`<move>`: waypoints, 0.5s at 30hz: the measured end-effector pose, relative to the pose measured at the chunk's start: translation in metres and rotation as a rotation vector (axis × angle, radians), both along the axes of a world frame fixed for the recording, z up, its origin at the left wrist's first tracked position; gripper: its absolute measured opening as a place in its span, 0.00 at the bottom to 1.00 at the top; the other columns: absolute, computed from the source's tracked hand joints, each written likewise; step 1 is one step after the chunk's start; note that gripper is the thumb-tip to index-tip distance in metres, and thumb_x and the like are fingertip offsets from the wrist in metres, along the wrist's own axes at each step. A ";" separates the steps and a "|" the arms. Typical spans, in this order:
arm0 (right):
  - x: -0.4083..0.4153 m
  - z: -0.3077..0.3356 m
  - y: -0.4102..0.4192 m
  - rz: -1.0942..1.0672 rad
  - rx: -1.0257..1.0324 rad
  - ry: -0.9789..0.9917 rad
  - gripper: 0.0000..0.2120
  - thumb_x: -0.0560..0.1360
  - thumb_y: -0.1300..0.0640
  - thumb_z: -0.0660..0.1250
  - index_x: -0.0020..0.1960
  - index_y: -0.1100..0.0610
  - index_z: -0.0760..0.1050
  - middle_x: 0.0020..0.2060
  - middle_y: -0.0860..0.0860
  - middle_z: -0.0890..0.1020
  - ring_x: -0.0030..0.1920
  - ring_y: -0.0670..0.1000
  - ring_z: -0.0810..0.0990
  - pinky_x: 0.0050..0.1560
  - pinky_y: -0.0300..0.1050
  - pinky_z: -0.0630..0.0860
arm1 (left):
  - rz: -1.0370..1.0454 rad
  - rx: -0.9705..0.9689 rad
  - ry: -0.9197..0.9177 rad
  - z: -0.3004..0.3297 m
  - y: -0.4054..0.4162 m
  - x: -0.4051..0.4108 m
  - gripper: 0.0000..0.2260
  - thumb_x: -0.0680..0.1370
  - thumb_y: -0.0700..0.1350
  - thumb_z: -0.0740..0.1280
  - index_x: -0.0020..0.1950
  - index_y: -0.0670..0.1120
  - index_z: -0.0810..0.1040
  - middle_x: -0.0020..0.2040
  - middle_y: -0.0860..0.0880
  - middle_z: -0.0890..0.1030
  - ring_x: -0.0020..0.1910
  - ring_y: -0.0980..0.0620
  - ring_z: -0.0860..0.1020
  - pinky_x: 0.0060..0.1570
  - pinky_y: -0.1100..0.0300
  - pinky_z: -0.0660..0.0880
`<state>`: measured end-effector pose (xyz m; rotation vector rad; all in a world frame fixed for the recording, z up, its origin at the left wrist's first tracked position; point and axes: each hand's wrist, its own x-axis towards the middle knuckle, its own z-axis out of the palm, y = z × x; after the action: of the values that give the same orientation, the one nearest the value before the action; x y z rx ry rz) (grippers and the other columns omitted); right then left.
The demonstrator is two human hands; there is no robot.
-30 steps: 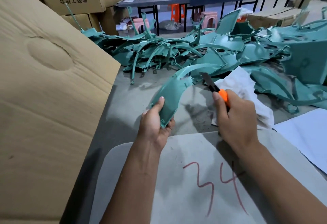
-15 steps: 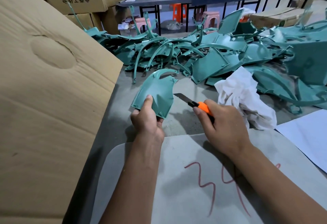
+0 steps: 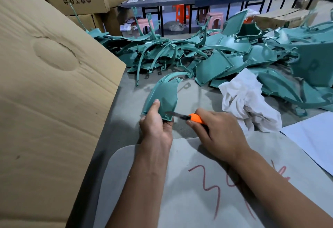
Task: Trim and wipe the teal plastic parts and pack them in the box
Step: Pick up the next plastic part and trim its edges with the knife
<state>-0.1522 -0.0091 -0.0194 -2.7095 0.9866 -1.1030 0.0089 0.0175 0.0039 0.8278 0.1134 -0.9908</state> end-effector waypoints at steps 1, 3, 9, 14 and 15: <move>-0.002 0.001 -0.004 -0.058 0.017 -0.014 0.20 0.84 0.40 0.56 0.40 0.53 0.67 0.28 0.45 0.70 0.28 0.53 0.70 0.30 0.50 0.66 | -0.015 -0.011 0.002 0.000 0.001 -0.001 0.08 0.81 0.38 0.68 0.60 0.38 0.78 0.37 0.45 0.82 0.24 0.54 0.80 0.22 0.67 0.73; -0.008 0.004 -0.011 -0.165 0.054 -0.076 0.20 0.84 0.42 0.56 0.39 0.53 0.65 0.26 0.45 0.68 0.26 0.51 0.69 0.31 0.47 0.62 | -0.043 -0.013 -0.010 -0.001 0.002 -0.001 0.07 0.81 0.38 0.68 0.59 0.41 0.77 0.34 0.47 0.82 0.22 0.56 0.78 0.21 0.68 0.70; -0.003 0.003 -0.002 0.024 0.019 -0.099 0.19 0.84 0.41 0.57 0.40 0.52 0.66 0.27 0.42 0.66 0.26 0.50 0.68 0.28 0.49 0.64 | -0.168 -0.067 -0.026 0.000 0.002 0.000 0.02 0.83 0.39 0.65 0.51 0.42 0.77 0.27 0.50 0.77 0.20 0.58 0.73 0.19 0.69 0.67; -0.011 0.003 -0.016 -0.115 0.069 -0.247 0.18 0.84 0.42 0.58 0.37 0.46 0.62 0.25 0.43 0.67 0.25 0.45 0.68 0.30 0.40 0.62 | -0.435 -0.118 -0.060 0.000 0.007 0.012 0.05 0.84 0.41 0.63 0.51 0.42 0.77 0.28 0.50 0.74 0.20 0.58 0.69 0.18 0.68 0.66; -0.015 0.003 -0.020 -0.153 0.068 -0.276 0.19 0.85 0.43 0.58 0.37 0.46 0.61 0.24 0.44 0.67 0.25 0.45 0.68 0.30 0.41 0.63 | -0.477 -0.126 -0.075 0.000 0.009 0.015 0.05 0.83 0.42 0.63 0.52 0.42 0.77 0.28 0.51 0.73 0.21 0.59 0.68 0.19 0.69 0.66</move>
<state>-0.1671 -0.0293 -0.0166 -2.3773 1.1724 -1.3949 0.0236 0.0261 0.0035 0.7902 -0.2192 -1.3964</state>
